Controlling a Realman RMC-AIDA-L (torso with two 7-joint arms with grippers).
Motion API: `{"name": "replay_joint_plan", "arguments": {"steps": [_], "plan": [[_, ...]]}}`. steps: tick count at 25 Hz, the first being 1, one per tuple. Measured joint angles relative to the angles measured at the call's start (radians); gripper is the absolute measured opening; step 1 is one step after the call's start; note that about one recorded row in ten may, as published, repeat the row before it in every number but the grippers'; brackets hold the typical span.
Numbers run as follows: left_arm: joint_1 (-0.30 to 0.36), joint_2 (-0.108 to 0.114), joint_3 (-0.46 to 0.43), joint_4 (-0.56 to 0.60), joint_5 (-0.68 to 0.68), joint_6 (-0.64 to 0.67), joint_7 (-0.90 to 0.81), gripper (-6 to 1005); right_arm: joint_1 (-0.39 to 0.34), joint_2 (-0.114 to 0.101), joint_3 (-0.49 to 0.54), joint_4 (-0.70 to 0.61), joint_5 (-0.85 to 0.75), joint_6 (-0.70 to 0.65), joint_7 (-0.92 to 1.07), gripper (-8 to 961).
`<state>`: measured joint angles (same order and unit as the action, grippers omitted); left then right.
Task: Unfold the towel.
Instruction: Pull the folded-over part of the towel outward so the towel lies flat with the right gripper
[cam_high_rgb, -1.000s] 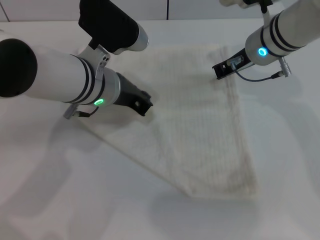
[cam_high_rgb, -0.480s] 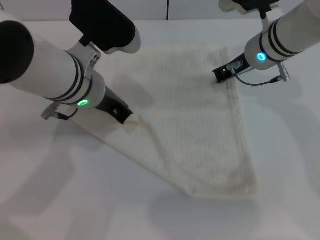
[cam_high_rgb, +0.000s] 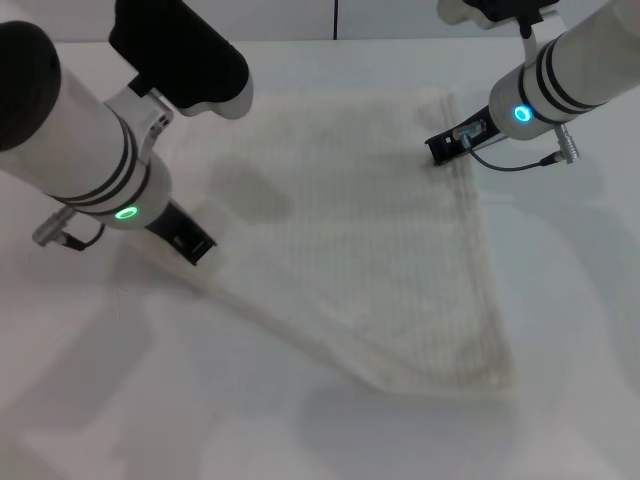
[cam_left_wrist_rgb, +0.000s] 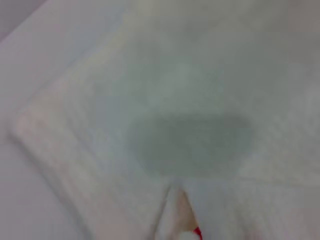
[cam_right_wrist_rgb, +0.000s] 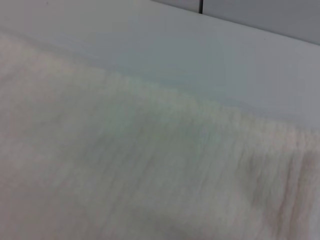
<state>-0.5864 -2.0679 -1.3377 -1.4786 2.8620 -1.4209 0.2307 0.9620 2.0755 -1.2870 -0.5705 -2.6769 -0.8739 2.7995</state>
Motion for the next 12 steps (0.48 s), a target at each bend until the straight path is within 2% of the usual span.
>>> {"name": "replay_joint_plan", "arguments": {"steps": [8,12], "plan": [[-0.004,0.002,-0.001,-0.055,0.027,-0.129,-0.04,87,0.004,0.001,0.0,0.0,0.0,0.0,0.0,0],[-0.004,0.002,0.002,-0.057,0.027,-0.15,-0.046,96,0.004,0.001,0.0,0.0,0.0,0.0,0.0,-1]]}}
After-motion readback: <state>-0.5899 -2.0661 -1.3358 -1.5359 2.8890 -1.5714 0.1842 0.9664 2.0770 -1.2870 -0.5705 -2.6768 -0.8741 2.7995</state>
